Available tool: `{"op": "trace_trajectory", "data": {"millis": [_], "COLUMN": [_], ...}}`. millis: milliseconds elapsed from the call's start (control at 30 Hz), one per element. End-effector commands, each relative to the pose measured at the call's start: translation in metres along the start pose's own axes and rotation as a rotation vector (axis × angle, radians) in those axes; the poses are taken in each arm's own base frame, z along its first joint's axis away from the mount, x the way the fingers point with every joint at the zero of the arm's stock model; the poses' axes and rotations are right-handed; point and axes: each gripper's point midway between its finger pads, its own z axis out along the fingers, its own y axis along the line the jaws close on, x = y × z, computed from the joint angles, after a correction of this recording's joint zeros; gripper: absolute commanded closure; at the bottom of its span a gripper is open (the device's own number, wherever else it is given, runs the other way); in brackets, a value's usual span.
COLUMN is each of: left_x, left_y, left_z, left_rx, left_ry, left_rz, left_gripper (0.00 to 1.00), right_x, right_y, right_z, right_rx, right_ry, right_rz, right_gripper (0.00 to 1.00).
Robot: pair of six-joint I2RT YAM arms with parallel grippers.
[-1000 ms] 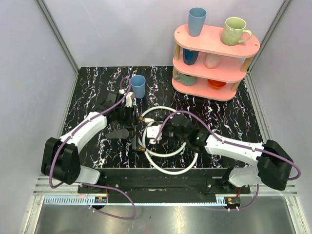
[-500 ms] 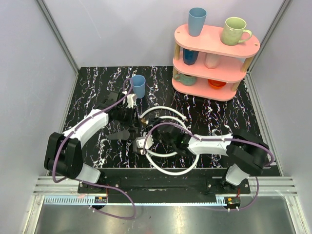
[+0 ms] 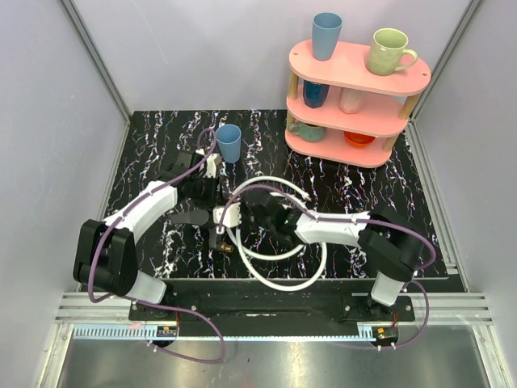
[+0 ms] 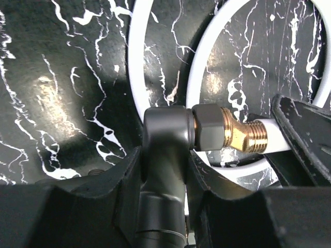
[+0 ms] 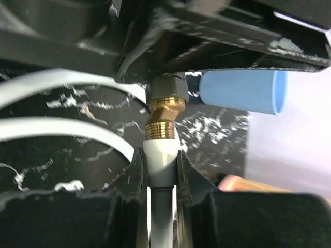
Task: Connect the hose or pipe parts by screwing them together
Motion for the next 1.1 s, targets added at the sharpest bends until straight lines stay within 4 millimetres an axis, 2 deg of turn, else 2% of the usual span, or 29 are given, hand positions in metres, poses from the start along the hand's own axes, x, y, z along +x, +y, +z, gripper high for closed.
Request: {"op": "trace_trajectory", "data": {"millis": [0, 33, 100, 133, 167, 200, 233, 267, 333, 367, 400, 433, 467, 533, 700, 767, 800, 833, 867, 900, 933, 967, 1000, 1067], "left_x": [-0.055, -0.059, -0.065, -0.072, -0.071, -0.072, -0.075, -0.072, -0.071, -0.071, -0.070, -0.070, -0.070, -0.071, -0.075, -0.076, -0.076, -0.075, -0.077, -0.076, -0.072, -0.074, -0.072, -0.067], "left_y": [-0.070, -0.071, -0.073, -0.078, -0.078, -0.084, -0.085, -0.084, -0.085, -0.086, -0.087, -0.088, -0.088, -0.090, -0.084, -0.079, -0.078, -0.076, -0.075, -0.072, -0.069, -0.069, -0.067, -0.063], "left_z": [-0.049, -0.052, -0.063, -0.069, -0.071, -0.080, -0.083, -0.082, -0.081, -0.080, -0.078, -0.078, -0.077, -0.080, -0.088, -0.088, -0.089, -0.088, -0.088, -0.085, -0.082, -0.082, -0.078, -0.071], "left_rx": [0.246, 0.243, 0.224, 0.236, 0.237, 0.244, 0.245, 0.239, 0.244, 0.241, 0.240, 0.240, 0.236, 0.242, 0.206, 0.177, 0.170, 0.162, 0.149, 0.142, 0.129, 0.122, 0.115, 0.104], "left_ry": [-0.276, -0.306, -0.370, -0.421, -0.440, -0.480, -0.509, -0.513, -0.507, -0.506, -0.501, -0.503, -0.506, -0.523, -0.587, -0.592, -0.594, -0.587, -0.587, -0.571, -0.540, -0.533, -0.509, -0.467], "left_rz": [0.083, 0.097, 0.131, 0.157, 0.167, 0.191, 0.204, 0.205, 0.214, 0.221, 0.226, 0.233, 0.239, 0.251, 0.259, 0.253, 0.250, 0.245, 0.241, 0.236, 0.226, 0.228, 0.224, 0.206], "left_gripper": [1.00, 1.00, 1.00, 1.00, 1.00, 1.00, 1.00, 1.00, 1.00, 1.00, 1.00, 1.00, 1.00, 1.00, 1.00, 1.00, 1.00, 1.00, 1.00, 1.00, 1.00, 1.00, 1.00, 1.00], "right_x": [-0.037, -0.039, -0.054, -0.052, -0.064, -0.067, -0.061, -0.070, -0.065, -0.065, -0.061, -0.061, -0.065, -0.067, -0.061, -0.054, -0.054, -0.052, -0.042, -0.040, -0.035, -0.018, -0.017, -0.003], "right_y": [-0.005, -0.004, -0.002, -0.005, -0.004, 0.001, -0.005, -0.011, -0.003, -0.012, -0.002, -0.002, -0.006, -0.001, -0.009, -0.010, -0.021, -0.024, -0.021, -0.034, -0.036, -0.031, -0.044, -0.040], "right_z": [0.013, 0.013, 0.012, 0.011, 0.005, 0.001, 0.000, -0.005, -0.005, -0.005, -0.004, -0.004, -0.008, -0.008, -0.007, -0.004, -0.010, -0.011, -0.009, -0.016, -0.017, -0.016, -0.025, -0.030], "right_rx": [-0.164, -0.202, -0.338, -0.375, -0.463, -0.540, -0.574, -0.634, -0.720, -0.732, -0.782, -0.809, -0.855, -0.932, -0.965, -0.899, -0.846, -0.811, -0.744, -0.679, -0.634, -0.555, -0.490, -0.407], "right_ry": [-0.171, -0.177, -0.226, -0.226, -0.294, -0.288, -0.301, -0.349, -0.317, -0.321, -0.275, -0.268, -0.284, -0.262, -0.222, -0.191, -0.212, -0.208, -0.171, -0.193, -0.184, -0.124, -0.150, -0.145], "right_rz": [0.508, 0.630, 0.737, 0.830, 0.869, 0.951, 1.006, 1.043, 1.132, 1.156, 1.215, 1.244, 1.274, 1.361, 1.497, 1.496, 1.464, 1.448, 1.438, 1.387, 1.358, 1.343, 1.282, 1.217], "right_gripper": [1.00, 1.00, 1.00, 1.00, 1.00, 1.00, 1.00, 1.00, 1.00, 1.00, 1.00, 1.00, 1.00, 1.00, 1.00, 0.88, 0.85, 0.80, 0.62, 0.56, 0.53, 0.47, 0.32, 0.22]}}
